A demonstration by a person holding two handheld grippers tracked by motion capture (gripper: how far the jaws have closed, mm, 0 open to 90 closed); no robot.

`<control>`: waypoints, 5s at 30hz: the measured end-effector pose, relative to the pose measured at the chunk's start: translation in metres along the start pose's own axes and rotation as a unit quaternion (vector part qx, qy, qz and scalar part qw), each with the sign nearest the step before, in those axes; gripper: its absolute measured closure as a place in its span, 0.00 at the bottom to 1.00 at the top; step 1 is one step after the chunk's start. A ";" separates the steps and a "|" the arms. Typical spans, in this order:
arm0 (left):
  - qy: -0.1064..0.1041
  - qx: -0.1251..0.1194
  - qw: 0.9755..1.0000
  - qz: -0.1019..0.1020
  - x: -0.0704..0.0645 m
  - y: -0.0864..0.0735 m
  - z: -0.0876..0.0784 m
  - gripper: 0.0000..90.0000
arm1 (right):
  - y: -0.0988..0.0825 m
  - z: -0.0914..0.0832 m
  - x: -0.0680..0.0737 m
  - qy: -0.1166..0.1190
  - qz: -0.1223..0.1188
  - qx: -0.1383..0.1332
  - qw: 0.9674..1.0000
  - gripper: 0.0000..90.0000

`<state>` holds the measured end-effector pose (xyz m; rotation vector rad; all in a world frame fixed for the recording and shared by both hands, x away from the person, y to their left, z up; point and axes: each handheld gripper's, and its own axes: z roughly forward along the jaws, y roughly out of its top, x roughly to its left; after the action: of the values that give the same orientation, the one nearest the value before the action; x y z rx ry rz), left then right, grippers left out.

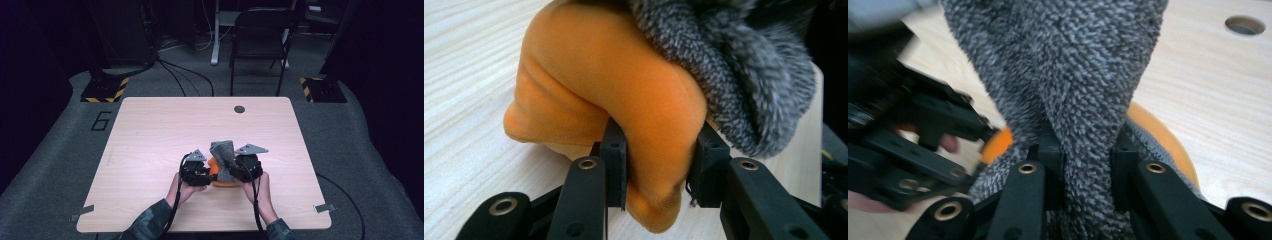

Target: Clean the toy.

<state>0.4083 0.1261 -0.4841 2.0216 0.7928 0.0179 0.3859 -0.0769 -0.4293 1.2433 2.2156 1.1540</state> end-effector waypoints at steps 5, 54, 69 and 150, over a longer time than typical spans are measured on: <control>0.001 -0.001 1.000 0.004 -0.002 0.000 0.000 0.73 | -0.001 -0.001 -0.005 -0.021 -0.017 0.007 1.000 0.82; 0.000 -0.001 1.000 -0.003 0.001 -0.002 0.000 0.70 | -0.005 -0.011 -0.032 -0.046 0.007 0.033 0.998 0.83; 0.014 -0.027 0.995 0.095 0.003 -0.003 -0.007 0.26 | -0.014 0.006 -0.040 -0.054 0.006 0.040 0.998 0.83; 0.017 -0.046 0.997 0.052 -0.008 0.019 -0.031 0.78 | -0.054 -0.017 -0.132 -0.151 0.127 0.079 0.977 0.82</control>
<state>0.4022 0.1386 -0.4501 1.9765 0.6951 0.1457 0.4192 -0.2094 -0.4730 1.6836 1.9941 0.8164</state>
